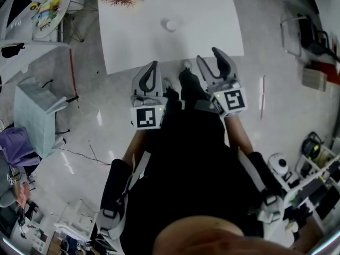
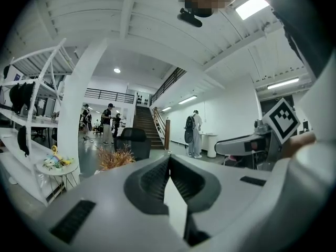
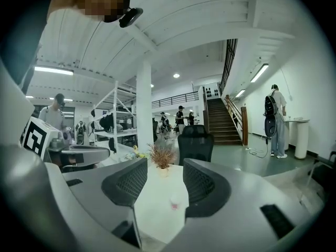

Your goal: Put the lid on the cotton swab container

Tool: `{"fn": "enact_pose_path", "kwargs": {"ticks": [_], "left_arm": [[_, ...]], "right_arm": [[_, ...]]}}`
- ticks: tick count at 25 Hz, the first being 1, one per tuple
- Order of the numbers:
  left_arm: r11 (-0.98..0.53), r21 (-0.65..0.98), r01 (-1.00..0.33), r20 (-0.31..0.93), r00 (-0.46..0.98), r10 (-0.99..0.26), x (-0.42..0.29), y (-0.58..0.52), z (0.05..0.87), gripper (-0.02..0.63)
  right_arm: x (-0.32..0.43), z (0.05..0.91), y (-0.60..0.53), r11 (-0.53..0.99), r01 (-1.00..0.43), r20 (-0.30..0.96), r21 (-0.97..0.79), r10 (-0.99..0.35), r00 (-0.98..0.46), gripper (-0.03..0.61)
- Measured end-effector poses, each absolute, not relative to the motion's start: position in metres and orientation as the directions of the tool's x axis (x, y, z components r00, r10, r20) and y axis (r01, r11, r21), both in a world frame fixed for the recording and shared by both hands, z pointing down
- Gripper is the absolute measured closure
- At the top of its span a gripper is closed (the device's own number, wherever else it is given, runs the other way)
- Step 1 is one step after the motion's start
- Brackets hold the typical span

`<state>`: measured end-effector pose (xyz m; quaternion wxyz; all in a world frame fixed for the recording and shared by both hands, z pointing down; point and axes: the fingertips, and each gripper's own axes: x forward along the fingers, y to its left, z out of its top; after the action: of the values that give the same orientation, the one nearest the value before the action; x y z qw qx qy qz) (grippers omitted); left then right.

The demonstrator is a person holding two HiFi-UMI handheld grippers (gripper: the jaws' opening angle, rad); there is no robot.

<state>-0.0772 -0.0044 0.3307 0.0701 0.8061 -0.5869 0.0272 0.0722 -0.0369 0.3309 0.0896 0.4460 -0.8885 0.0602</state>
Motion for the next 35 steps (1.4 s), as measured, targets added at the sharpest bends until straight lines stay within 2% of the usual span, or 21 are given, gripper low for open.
{"fn": "enact_pose_path", "kwargs": {"ticks": [16,31,32,34,35], "left_arm": [[-0.283,0.061,-0.957,0.193,0.290,-0.937,-0.070,-0.093,0.382,0.607],[-0.392,0.010,-0.920,0.381,0.366,-0.849,-0.048,-0.162,0.513,0.604],[-0.407,0.006,-0.913,0.403,0.375,-0.835,-0.048,-0.164,0.524,0.584],[-0.443,0.000,-0.897,0.445,0.397,-0.803,-0.046,-0.167,0.545,0.491],[-0.457,-0.003,-0.890,0.461,0.404,-0.790,-0.045,-0.169,0.554,0.474]], "right_arm": [[0.069,0.380,-0.134,0.657,-0.754,0.282,-0.016,-0.720,-0.634,0.373],[0.065,0.484,-0.196,0.725,-0.683,0.406,-0.091,-0.599,-0.690,0.373],[0.065,0.492,-0.197,0.732,-0.676,0.419,-0.087,-0.589,-0.692,0.373],[0.065,0.507,-0.198,0.745,-0.661,0.442,-0.085,-0.567,-0.695,0.370],[0.065,0.515,-0.198,0.750,-0.655,0.453,-0.086,-0.557,-0.696,0.368]]}}
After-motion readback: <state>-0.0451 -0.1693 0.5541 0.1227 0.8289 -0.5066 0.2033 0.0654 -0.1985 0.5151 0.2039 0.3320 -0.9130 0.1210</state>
